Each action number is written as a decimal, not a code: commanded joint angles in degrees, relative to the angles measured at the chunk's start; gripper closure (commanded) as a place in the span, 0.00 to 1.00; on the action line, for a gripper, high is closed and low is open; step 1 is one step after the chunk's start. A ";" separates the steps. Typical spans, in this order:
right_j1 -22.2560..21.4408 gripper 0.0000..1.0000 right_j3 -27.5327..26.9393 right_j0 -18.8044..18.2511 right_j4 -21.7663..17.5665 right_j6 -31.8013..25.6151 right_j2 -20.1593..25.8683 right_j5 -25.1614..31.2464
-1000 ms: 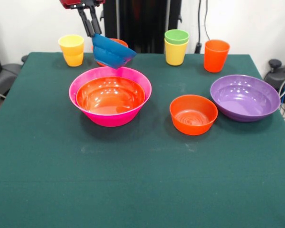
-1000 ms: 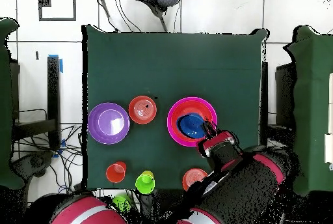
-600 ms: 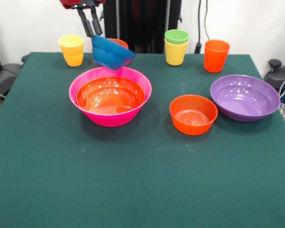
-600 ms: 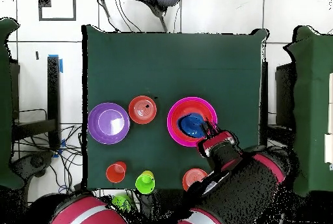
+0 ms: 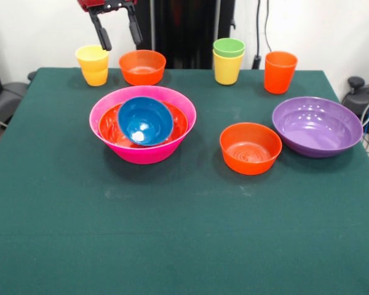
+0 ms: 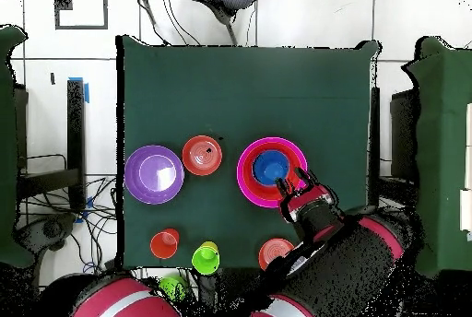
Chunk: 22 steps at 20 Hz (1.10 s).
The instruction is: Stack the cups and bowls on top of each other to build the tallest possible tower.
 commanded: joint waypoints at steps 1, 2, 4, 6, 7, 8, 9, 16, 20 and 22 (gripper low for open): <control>1.49 0.00 1.93 -0.51 3.53 -5.16 8.55 4.97; 1.49 0.00 1.95 -0.53 3.57 -5.32 8.56 4.94; 1.52 0.00 1.96 -0.46 3.50 -5.32 8.54 4.99; 1.53 0.00 1.91 -0.42 3.37 -5.19 8.49 5.04; 1.57 0.00 1.90 -0.39 3.39 -5.21 8.50 5.08; 1.56 0.00 1.92 -0.39 3.37 -5.23 8.48 5.08; 1.56 0.00 1.94 -0.38 3.34 -5.25 8.46 5.08; 1.59 0.00 1.64 0.68 2.11 -4.06 7.14 6.60; -0.26 0.00 3.34 4.74 -4.24 0.66 2.74 5.77; -2.77 0.00 5.71 8.24 -7.70 3.25 -1.06 4.15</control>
